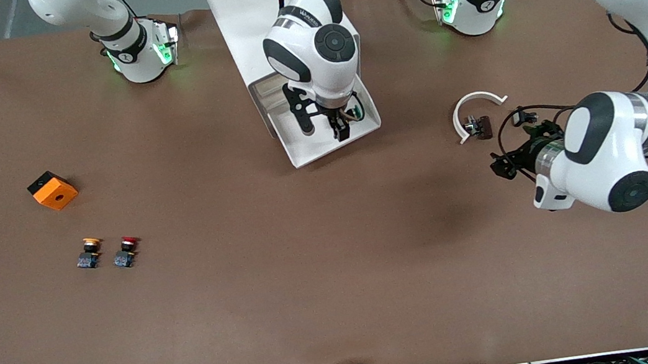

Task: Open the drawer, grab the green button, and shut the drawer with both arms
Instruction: 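Grasp the green button with the right gripper while the left gripper retracts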

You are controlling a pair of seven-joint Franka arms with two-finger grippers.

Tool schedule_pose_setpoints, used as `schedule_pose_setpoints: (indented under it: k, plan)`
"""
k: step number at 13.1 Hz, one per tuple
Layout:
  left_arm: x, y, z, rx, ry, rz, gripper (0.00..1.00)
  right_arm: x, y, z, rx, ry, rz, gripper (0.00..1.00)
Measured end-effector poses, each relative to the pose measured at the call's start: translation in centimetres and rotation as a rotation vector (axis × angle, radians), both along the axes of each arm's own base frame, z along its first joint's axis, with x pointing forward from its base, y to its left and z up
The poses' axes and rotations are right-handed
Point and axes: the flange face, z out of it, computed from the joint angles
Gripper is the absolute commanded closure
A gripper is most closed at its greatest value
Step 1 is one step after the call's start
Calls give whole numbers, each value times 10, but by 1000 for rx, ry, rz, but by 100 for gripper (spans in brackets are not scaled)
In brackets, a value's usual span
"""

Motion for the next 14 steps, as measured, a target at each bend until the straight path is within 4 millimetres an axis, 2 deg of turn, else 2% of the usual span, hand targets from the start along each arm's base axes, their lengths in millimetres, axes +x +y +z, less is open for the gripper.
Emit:
schedule_pose_setpoints:
  k: [2,5,7,10,12,14]
  plan:
    - [2,15,15,-31,-35,-50,0,-6,7,-5,-1,3,11,0]
    - [8,30,36,-85,-114,-128,0,-4,13,-11,1,2,13,0]
    - [11,39,59,-102,-183,-203,0,-5,16,-17,-1,6,15,0]
    - [5,51,117,-90,-289,-232,0,-5,17,-26,-10,12,17,0]
    - [-5,67,161,-79,-356,-244,0,-6,17,-32,-13,15,20,0]
    - [-16,92,195,-100,-411,-313,0,-6,18,-36,-15,17,21,0]
